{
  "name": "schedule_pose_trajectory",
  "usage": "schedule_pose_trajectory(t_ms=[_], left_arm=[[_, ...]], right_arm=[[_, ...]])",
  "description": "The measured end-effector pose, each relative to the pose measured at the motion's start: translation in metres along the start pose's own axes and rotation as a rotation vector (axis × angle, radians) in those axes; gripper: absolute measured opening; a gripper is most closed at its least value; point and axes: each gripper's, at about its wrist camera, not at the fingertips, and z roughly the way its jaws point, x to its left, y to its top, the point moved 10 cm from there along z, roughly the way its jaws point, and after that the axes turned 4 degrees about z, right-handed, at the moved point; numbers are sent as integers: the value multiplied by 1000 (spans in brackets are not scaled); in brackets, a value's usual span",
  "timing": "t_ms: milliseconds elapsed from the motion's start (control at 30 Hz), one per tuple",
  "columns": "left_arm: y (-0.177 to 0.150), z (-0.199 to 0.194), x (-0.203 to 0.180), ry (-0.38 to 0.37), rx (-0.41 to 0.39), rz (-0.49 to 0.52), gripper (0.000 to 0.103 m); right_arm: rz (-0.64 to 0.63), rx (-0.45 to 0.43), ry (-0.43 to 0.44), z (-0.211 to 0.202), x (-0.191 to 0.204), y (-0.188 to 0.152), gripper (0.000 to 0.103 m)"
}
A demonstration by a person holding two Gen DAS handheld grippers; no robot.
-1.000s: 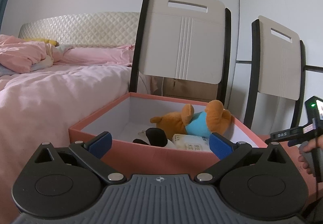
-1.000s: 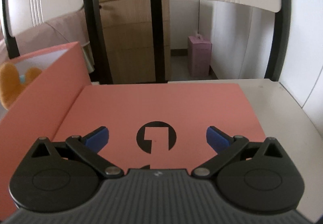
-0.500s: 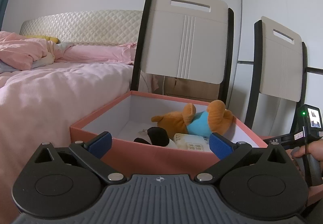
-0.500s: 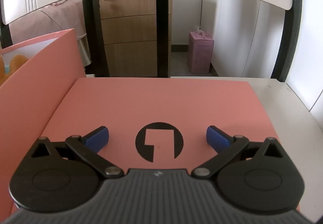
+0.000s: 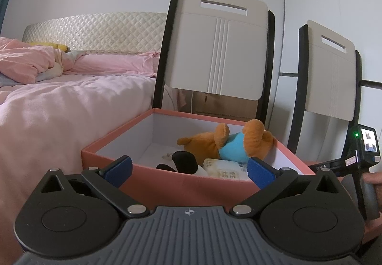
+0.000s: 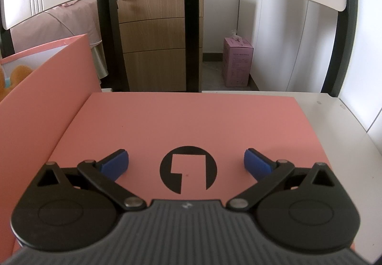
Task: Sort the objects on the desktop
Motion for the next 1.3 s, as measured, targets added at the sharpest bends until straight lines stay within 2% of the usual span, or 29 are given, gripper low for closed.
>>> schedule_pose_trajectory(t_ms=[300, 867, 1300], left_arm=[[2, 3, 6, 18, 3, -19, 103], [2, 2, 7, 4, 8, -30, 103], [7, 0, 21, 1, 5, -92, 103]], right_arm=[[0, 1, 0, -1, -1, 0, 103], [1, 0, 0, -1, 0, 0, 103], [1, 0, -1, -1, 0, 0, 103]])
